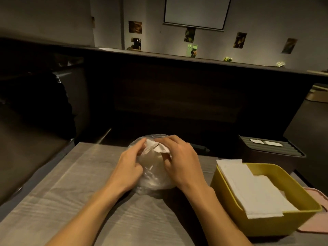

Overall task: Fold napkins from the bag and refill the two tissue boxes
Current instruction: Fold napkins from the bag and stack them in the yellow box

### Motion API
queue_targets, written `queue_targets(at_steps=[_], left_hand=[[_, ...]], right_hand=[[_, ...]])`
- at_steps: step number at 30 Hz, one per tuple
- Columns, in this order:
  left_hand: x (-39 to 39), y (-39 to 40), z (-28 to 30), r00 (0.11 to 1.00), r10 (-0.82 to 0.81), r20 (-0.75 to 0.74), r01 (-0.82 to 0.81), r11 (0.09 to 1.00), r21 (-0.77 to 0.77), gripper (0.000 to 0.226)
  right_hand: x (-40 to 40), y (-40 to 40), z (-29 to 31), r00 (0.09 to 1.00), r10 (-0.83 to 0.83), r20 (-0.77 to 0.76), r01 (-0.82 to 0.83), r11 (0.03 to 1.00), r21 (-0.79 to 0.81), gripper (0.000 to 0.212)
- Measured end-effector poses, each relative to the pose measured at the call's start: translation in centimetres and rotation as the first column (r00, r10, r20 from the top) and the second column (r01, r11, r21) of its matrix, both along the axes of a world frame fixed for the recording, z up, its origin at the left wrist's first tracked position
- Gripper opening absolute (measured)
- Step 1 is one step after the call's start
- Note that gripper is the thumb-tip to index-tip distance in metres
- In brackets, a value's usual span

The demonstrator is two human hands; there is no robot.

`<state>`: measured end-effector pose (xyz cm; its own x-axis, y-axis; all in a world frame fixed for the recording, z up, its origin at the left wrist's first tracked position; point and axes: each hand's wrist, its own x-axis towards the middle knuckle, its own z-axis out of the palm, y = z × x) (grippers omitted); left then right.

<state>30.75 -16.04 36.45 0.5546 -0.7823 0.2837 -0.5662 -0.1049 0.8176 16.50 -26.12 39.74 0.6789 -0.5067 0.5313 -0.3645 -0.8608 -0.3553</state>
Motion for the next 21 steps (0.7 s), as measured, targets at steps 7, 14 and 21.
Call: queue_targets(at_steps=[7,14,21], left_hand=[[0.0,-0.2,1.6,0.949,-0.075,-0.307,-0.008,0.966,-0.259,0.077],[-0.7,0.7,3.7,0.420,-0.499,-0.758,0.011,0.838,-0.545,0.093],[-2.7,0.3,3.5,0.327,-0.351,-0.877,-0.007,0.927,-0.374,0.043]], right_hand=[[-0.1,-0.3,-0.7,0.931,-0.056,0.360,-0.006,0.986,0.168,0.025],[-0.5,0.6,1.2,0.774,-0.084,0.628,-0.460,0.607,0.648,0.019],[0.3,1.0,-0.3,0.883,-0.107,0.458,-0.265,0.691,0.673,0.023]])
